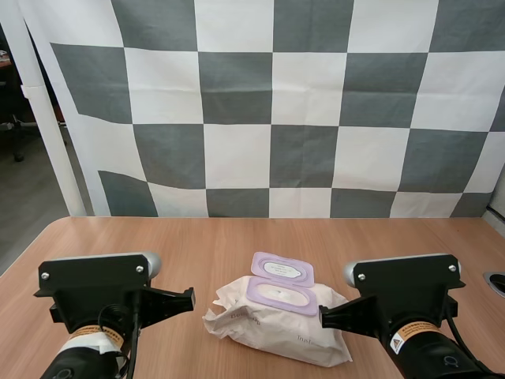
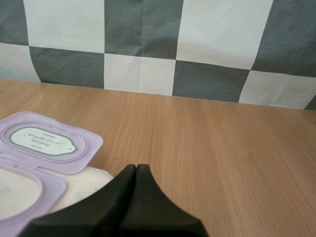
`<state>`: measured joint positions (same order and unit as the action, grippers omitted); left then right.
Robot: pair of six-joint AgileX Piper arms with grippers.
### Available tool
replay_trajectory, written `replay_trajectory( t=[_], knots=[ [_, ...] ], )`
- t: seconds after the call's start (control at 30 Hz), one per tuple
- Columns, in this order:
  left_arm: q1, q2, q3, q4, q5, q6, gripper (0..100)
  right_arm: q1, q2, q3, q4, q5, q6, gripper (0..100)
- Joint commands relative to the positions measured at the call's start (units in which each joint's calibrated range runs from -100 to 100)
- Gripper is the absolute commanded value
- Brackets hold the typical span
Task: Open the wet wipes lid
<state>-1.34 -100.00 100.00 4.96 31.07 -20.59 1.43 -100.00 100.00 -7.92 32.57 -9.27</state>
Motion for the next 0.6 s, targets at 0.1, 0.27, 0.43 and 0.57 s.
replay_trajectory(
  t=[0.1, 0.27, 0.43, 0.57],
  knots=[
    [0.02, 0.0, 0.0, 0.1, -1.3, 0.0, 0, 0.4, 0.0, 0.0, -0.5, -0.3, 2.2, 0],
    [0.02, 0.0, 0.0, 0.1, -1.3, 0.0, 0, 0.4, 0.0, 0.0, -0.5, -0.5, 2.2, 0],
    [0.02, 0.0, 0.0, 0.1, -1.2, 0.0, 0, 0.4, 0.0, 0.0, -0.5, -0.5, 2.2, 0],
    [0.02, 0.0, 0.0, 0.1, -1.2, 0.0, 0, 0.4, 0.0, 0.0, -0.5, -0.5, 2.2, 0]
  ],
)
